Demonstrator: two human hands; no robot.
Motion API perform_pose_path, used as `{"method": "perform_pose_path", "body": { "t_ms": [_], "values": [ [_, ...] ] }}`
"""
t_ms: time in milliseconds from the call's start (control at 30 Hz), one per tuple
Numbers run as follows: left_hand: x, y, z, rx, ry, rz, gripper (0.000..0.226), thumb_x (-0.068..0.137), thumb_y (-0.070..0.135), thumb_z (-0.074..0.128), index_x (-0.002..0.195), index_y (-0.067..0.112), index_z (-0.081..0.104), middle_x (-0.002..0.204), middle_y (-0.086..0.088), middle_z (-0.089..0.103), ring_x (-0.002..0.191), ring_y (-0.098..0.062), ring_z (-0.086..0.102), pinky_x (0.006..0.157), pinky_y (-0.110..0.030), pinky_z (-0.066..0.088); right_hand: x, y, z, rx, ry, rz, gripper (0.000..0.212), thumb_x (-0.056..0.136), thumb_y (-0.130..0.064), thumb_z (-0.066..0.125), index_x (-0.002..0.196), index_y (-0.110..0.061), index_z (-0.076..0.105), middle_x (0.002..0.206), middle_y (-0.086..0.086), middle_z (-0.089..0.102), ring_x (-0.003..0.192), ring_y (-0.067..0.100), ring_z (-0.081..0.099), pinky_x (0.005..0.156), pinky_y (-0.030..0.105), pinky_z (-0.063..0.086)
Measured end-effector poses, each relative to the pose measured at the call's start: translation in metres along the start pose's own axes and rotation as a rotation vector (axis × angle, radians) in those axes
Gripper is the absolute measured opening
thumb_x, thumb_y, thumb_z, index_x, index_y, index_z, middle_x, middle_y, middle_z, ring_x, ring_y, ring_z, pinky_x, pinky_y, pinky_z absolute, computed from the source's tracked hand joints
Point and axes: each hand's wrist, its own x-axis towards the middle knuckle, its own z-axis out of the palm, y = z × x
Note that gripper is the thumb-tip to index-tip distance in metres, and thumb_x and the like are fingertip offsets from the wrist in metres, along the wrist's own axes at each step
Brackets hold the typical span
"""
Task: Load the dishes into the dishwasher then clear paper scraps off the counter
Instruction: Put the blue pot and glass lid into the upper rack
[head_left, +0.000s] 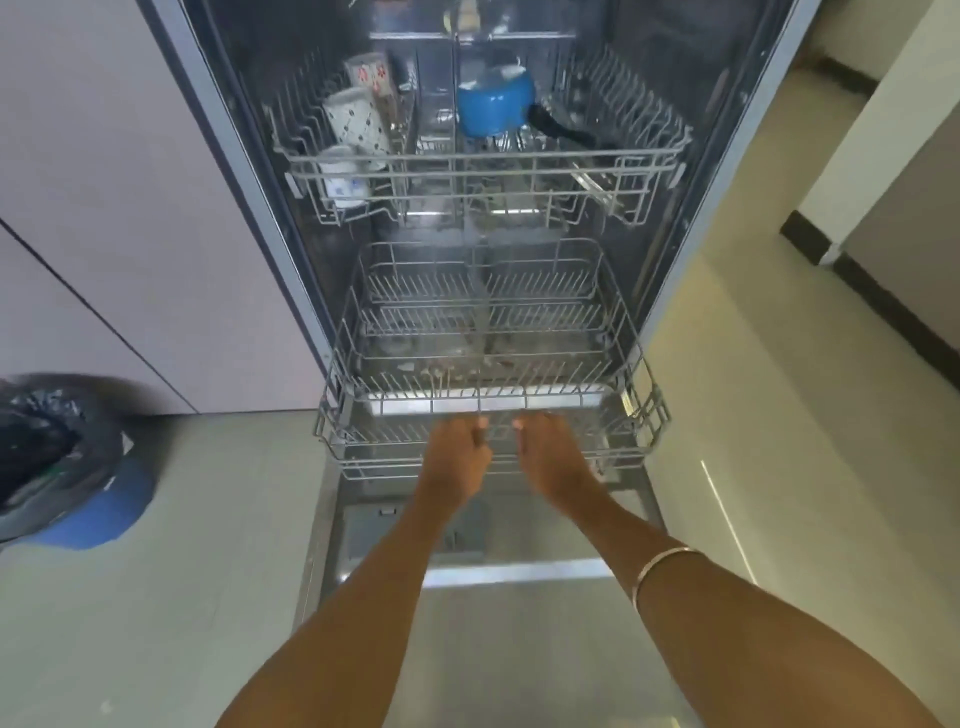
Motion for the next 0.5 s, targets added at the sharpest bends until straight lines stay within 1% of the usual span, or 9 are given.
{"method": "perform_pose_path", "body": {
  "t_ms": [33,100,133,200,267,333,367,433,500],
  "values": [
    [-0.014,0.000,-0.001,-0.005,-0.008,0.004,0.033,0.081,-0.008,0.053,0.060,0.016,0.046,0.059,-0.014,0.055,0.059,-0.033,0.059,0.057,-0.041,0.051,-0.015,-0.005,-0.004,0.017,-0.002,0.003,0.023,0.094,0.002,0.048,0.104,-0.003,0.068,0.097,0.017,0.070,0.092,0.029,0.065,0.079,0.032,0.049],
    [-0.037,-0.002,0.000,-0.009,-0.002,0.011,0.035,0.080,-0.008,0.052,0.058,0.018,0.045,0.054,-0.005,0.047,0.052,-0.027,0.050,0.053,-0.037,0.045,-0.040,-0.011,-0.007,0.060,0.007,0.016,0.023,0.092,0.006,0.049,0.097,-0.006,0.069,0.091,0.015,0.070,0.086,0.028,0.066,0.078,0.035,0.054],
    [-0.049,0.000,-0.001,-0.013,0.000,0.003,0.034,0.079,-0.006,0.050,0.057,0.019,0.043,0.052,-0.004,0.045,0.051,-0.029,0.049,0.052,-0.036,0.041,-0.054,-0.014,-0.009,0.076,0.003,0.033,0.024,0.091,0.006,0.049,0.097,-0.006,0.069,0.092,0.015,0.071,0.086,0.028,0.066,0.078,0.036,0.055],
    [-0.074,0.006,-0.003,-0.015,-0.010,-0.003,0.035,0.080,-0.005,0.050,0.057,0.020,0.044,0.051,-0.004,0.045,0.054,-0.037,0.055,0.051,-0.033,0.037,-0.078,-0.021,-0.014,0.069,-0.028,0.050,0.024,0.091,0.007,0.050,0.100,-0.007,0.068,0.094,0.014,0.071,0.087,0.028,0.066,0.080,0.036,0.056],
    [-0.096,0.008,-0.003,-0.031,-0.003,-0.007,0.037,0.083,-0.006,0.051,0.058,0.020,0.045,0.052,0.000,0.046,0.058,-0.038,0.058,0.051,-0.029,0.035,-0.100,-0.025,-0.018,0.058,-0.060,0.067,0.023,0.092,0.005,0.049,0.100,-0.008,0.067,0.094,0.013,0.070,0.087,0.028,0.066,0.078,0.033,0.054],
    [-0.117,0.008,-0.001,-0.037,-0.021,-0.041,0.033,0.083,-0.006,0.049,0.059,0.018,0.049,0.054,-0.009,0.054,0.058,-0.039,0.058,0.052,-0.035,0.042,-0.121,-0.027,-0.020,0.029,-0.098,0.089,0.023,0.093,0.002,0.047,0.100,-0.007,0.066,0.096,0.015,0.069,0.090,0.031,0.065,0.074,0.030,0.045],
    [-0.126,0.008,0.000,-0.039,-0.035,-0.051,0.030,0.082,-0.007,0.049,0.059,0.013,0.052,0.056,-0.014,0.057,0.057,-0.038,0.057,0.053,-0.037,0.043,-0.129,-0.028,-0.021,0.023,-0.113,0.100,0.023,0.094,0.001,0.045,0.100,-0.007,0.066,0.096,0.015,0.069,0.090,0.032,0.065,0.074,0.031,0.045],
    [-0.142,0.011,0.000,-0.040,-0.060,-0.095,0.026,0.083,-0.007,0.051,0.061,0.006,0.057,0.059,-0.016,0.059,0.055,-0.032,0.056,0.054,-0.033,0.040,-0.143,-0.031,-0.023,0.031,-0.140,0.114,0.024,0.095,0.000,0.043,0.102,-0.007,0.065,0.097,0.015,0.069,0.092,0.031,0.064,0.076,0.033,0.046],
    [-0.155,0.015,-0.002,-0.044,-0.095,-0.138,0.025,0.084,-0.007,0.051,0.064,0.008,0.058,0.062,-0.015,0.061,0.057,-0.027,0.054,0.056,-0.030,0.038,-0.156,-0.033,-0.026,0.031,-0.185,0.131,0.026,0.093,0.002,0.041,0.102,-0.006,0.064,0.096,0.016,0.068,0.090,0.032,0.063,0.070,0.031,0.039]
  ]
}}
